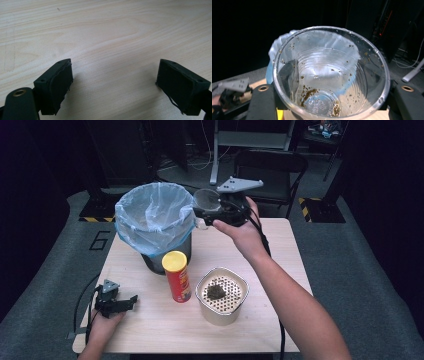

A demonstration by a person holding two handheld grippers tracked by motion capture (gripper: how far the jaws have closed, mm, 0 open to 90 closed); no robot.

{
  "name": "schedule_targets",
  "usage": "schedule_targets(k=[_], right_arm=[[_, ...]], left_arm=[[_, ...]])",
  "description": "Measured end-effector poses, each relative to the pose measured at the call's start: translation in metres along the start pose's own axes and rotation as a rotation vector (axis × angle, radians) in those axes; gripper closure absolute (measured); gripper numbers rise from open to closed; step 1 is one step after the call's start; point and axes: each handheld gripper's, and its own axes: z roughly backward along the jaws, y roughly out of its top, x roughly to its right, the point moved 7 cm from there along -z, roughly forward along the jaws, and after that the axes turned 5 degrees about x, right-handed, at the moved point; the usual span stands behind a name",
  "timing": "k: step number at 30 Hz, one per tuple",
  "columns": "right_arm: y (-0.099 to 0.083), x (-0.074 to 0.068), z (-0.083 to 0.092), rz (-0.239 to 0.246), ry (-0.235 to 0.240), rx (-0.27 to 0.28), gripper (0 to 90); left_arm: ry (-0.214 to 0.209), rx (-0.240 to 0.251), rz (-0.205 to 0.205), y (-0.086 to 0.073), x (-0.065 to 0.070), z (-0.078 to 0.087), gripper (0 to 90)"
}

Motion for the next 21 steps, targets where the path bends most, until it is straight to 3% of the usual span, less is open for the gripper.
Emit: schedule_targets(k=[5, 6, 8, 12, 15, 19, 20, 21], right_arm=[[0.01, -0.004, -0.023, 0.001, 0.028, -0.02, 34.5], [0.015, -0.006, -0.036, -0.003, 0.03, -0.02, 34.0], [0.016, -0.008, -0.04, -0.001, 0.033, -0.022, 33.9], [0.027, -0.016, -0.064, 0.011, 0.038, -0.006, 33.0], [0.029, -0.019, -0.076, 0.01, 0.042, -0.002, 32.4], [0.025, -0.024, -0.103, 0.022, 0.038, -0.037, 31.1], [0.025, -0.024, -0.103, 0.022, 0.038, -0.037, 31.1], [0.024, -0.024, -0.108, 0.023, 0.035, -0.041, 30.6]], left_arm=[[-0.008, -0.003, -0.001, 0.0, 0.001, 0.0, 13.5], [-0.001, 0.0, -0.002, 0.0, 0.0, 0.001, 13.8], [-0.002, 0.0, -0.007, 0.0, 0.0, 0.001, 13.9], [-0.005, -0.001, -0.017, 0.001, 0.001, 0.001, 14.5], [-0.011, -0.021, -0.02, 0.0, 0.002, 0.003, 14.6], [-0.013, -0.017, -0.03, 0.0, 0.003, 0.003, 14.7], [-0.021, -0.033, -0.019, 0.0, 0.004, 0.004, 14.7], [-0.024, -0.02, -0.005, 0.0, 0.005, 0.003, 14.7]])
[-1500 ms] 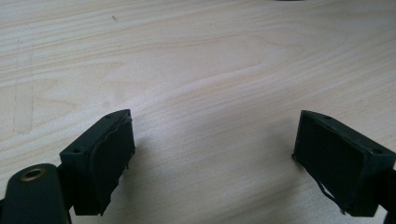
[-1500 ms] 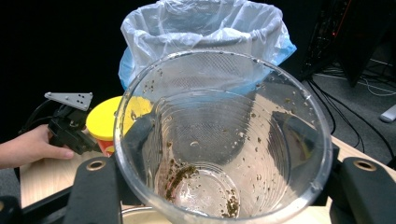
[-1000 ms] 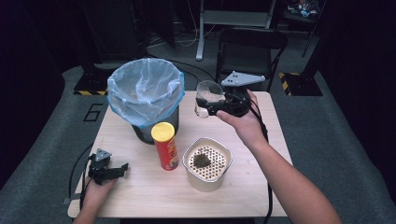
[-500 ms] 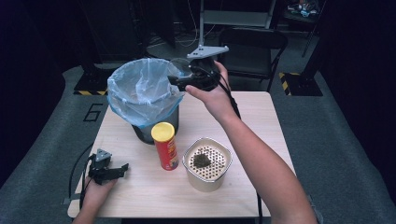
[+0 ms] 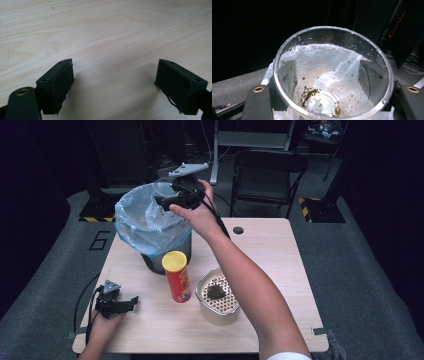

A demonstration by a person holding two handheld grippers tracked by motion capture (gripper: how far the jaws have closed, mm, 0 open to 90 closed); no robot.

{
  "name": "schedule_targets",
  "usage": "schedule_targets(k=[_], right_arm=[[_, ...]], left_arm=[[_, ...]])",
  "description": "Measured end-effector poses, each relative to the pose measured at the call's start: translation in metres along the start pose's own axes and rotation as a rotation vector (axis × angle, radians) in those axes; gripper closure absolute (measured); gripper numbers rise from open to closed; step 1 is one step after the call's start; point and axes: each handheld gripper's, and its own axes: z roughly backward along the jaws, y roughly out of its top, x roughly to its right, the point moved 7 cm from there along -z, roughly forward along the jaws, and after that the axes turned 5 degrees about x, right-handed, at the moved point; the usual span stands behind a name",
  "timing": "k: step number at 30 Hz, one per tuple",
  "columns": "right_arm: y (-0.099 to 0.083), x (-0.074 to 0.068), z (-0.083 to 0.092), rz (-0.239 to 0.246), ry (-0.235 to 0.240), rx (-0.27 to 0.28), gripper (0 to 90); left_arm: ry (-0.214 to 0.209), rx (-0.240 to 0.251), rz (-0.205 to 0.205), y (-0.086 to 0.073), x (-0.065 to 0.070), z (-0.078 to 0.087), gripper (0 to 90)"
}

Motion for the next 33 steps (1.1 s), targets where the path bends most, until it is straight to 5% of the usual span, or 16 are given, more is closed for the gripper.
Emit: schedule_targets(k=[4, 5, 12, 17, 22, 26, 33], right_arm=[[-0.003, -0.002, -0.024, -0.022, 0.012, -0.025, 16.0], [-0.009, -0.007, -0.037, -0.045, 0.048, -0.069, 11.8], [-0.009, -0.01, -0.035, 0.006, 0.019, -0.04, 7.8], [-0.007, 0.003, -0.007, 0.014, -0.037, -0.002, 11.2], [-0.009, 0.01, 0.016, 0.006, -0.044, 0.021, 14.0], [-0.023, 0.02, 0.048, 0.057, -0.06, 0.004, 20.1], [-0.044, 0.035, 0.091, 0.031, -0.077, 0.029, 27.8]], left_arm=[[-0.011, 0.001, 0.008, 0.0, 0.001, 0.0, 14.9], [-0.023, -0.008, 0.008, 0.0, 0.002, 0.001, 14.9], [-0.055, -0.002, 0.03, 0.002, 0.004, 0.004, 14.4], [-0.065, 0.029, 0.053, 0.007, 0.006, 0.007, 13.9], [-0.081, 0.054, 0.045, 0.014, 0.013, 0.01, 14.0], [-0.099, 0.051, 0.03, 0.02, 0.022, 0.012, 14.5], [-0.153, 0.096, 0.014, 0.034, 0.041, 0.021, 14.2]])
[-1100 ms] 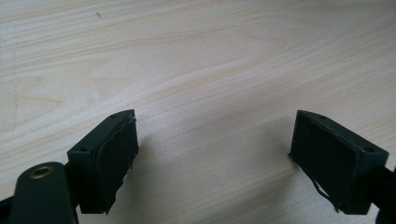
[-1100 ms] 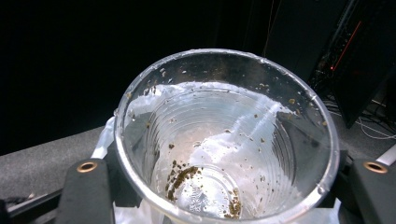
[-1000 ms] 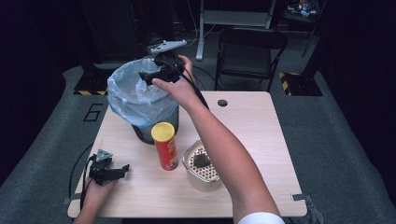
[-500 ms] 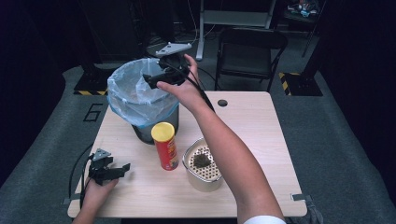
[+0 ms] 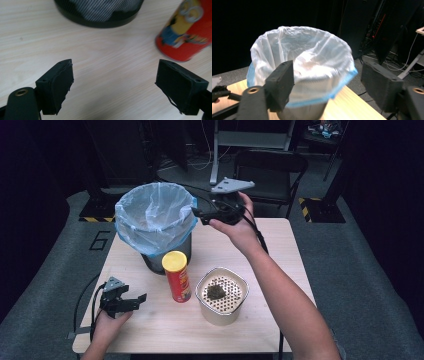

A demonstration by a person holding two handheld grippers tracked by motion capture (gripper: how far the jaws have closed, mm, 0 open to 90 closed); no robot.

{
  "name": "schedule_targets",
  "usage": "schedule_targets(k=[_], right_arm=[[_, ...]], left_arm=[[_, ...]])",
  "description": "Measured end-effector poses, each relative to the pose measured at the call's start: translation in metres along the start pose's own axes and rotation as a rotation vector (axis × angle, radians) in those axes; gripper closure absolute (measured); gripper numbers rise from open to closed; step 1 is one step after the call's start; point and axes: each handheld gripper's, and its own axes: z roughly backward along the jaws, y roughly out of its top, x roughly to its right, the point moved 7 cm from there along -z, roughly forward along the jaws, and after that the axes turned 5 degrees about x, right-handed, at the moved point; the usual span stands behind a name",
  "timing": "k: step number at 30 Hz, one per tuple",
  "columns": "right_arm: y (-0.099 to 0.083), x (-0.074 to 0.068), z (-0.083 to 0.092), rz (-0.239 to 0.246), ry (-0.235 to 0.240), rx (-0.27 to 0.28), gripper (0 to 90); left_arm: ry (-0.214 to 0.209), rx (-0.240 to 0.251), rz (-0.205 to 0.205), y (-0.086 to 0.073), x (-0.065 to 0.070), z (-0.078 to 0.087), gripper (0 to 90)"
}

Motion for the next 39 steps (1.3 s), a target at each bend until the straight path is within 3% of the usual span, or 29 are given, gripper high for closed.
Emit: schedule_targets(k=[4, 8, 14, 18, 26, 28, 32, 36, 39], right_arm=[[-0.02, 0.012, 0.025, -0.026, -0.013, -0.017, 30.5], [-0.052, 0.021, 0.05, -0.033, -0.036, -0.062, 31.8], [-0.085, 0.027, 0.073, -0.066, -0.079, -0.104, 31.8], [-0.1, 0.029, 0.089, -0.098, -0.089, -0.094, 30.8], [-0.128, 0.028, 0.107, -0.152, -0.1, -0.104, 30.1], [-0.133, 0.027, 0.111, -0.146, -0.104, -0.104, 30.1], [-0.145, 0.024, 0.12, -0.147, -0.122, -0.089, 29.2], [-0.16, 0.024, 0.129, -0.112, -0.159, -0.12, 28.7], [-0.168, 0.025, 0.136, -0.142, -0.173, -0.119, 28.0]], left_arm=[[-0.054, 0.025, -0.03, 0.013, 0.017, 0.004, 15.4], [-0.097, 0.055, -0.036, 0.021, 0.031, 0.004, 14.3], [-0.149, 0.046, -0.063, 0.031, 0.05, 0.002, 15.0], [-0.195, 0.064, -0.04, 0.039, 0.062, -0.001, 14.9], [-0.219, 0.056, -0.082, 0.046, 0.08, -0.017, 14.8], [-0.225, 0.046, -0.099, 0.046, 0.084, -0.021, 14.8], [-0.233, 0.032, -0.096, 0.047, 0.089, -0.031, 14.7], [-0.246, 0.02, -0.104, 0.046, 0.093, -0.041, 14.7], [-0.245, 0.011, -0.105, 0.045, 0.095, -0.048, 14.7]])
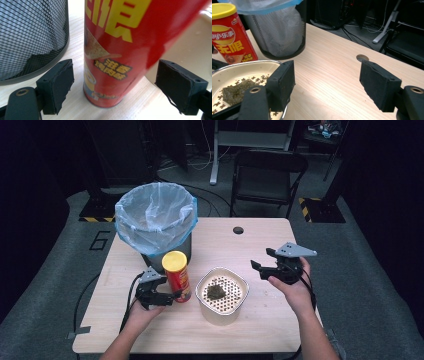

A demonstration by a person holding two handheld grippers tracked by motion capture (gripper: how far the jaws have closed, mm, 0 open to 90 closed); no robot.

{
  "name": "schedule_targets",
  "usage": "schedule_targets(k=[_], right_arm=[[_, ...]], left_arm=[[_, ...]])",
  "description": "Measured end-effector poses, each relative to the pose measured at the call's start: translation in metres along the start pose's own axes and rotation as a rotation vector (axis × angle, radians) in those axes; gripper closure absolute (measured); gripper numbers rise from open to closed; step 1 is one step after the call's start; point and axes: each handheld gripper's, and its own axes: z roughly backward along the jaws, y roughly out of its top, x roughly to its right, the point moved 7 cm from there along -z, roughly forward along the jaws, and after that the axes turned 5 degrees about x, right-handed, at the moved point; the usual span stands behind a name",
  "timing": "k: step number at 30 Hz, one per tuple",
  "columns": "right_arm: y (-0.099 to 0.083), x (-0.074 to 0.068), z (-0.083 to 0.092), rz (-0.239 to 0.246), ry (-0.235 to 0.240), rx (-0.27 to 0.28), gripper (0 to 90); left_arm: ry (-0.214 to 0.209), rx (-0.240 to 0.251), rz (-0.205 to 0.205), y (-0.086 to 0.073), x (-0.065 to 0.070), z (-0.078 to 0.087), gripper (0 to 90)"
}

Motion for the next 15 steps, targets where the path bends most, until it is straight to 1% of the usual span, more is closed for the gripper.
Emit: schedule_targets(k=[2, 3, 6, 8, 9, 11, 12, 15], right_arm=[[-0.006, 0.005, 0.002, -0.025, -0.006, 0.018, 28.0], [-0.008, 0.007, 0.003, -0.035, -0.008, 0.02, 28.0], [-0.021, 0.014, 0.003, -0.052, -0.031, 0.001, 27.9], [-0.027, 0.019, 0.004, -0.061, -0.042, -0.003, 27.9], [-0.029, 0.021, 0.005, -0.069, -0.047, -0.005, 27.9], [-0.034, 0.025, 0.007, -0.081, -0.061, -0.004, 27.9], [-0.037, 0.028, 0.008, -0.084, -0.068, -0.006, 27.9], [-0.045, 0.033, 0.01, -0.086, -0.081, -0.024, 27.9]], left_arm=[[0.005, -0.005, -0.001, -0.001, 0.0, -0.006, 15.1], [0.012, -0.009, -0.01, -0.002, 0.001, -0.01, 15.1], [0.01, -0.011, -0.034, -0.003, 0.001, -0.018, 15.3], [0.005, -0.001, -0.032, -0.003, 0.002, -0.021, 16.0], [0.015, 0.009, -0.031, -0.002, 0.002, -0.023, 16.2], [0.022, 0.014, -0.038, -0.003, 0.002, -0.025, 19.7], [0.023, 0.015, -0.037, -0.003, 0.002, -0.026, 20.1], [0.04, 0.027, -0.05, -0.003, 0.003, -0.027, 21.1]])
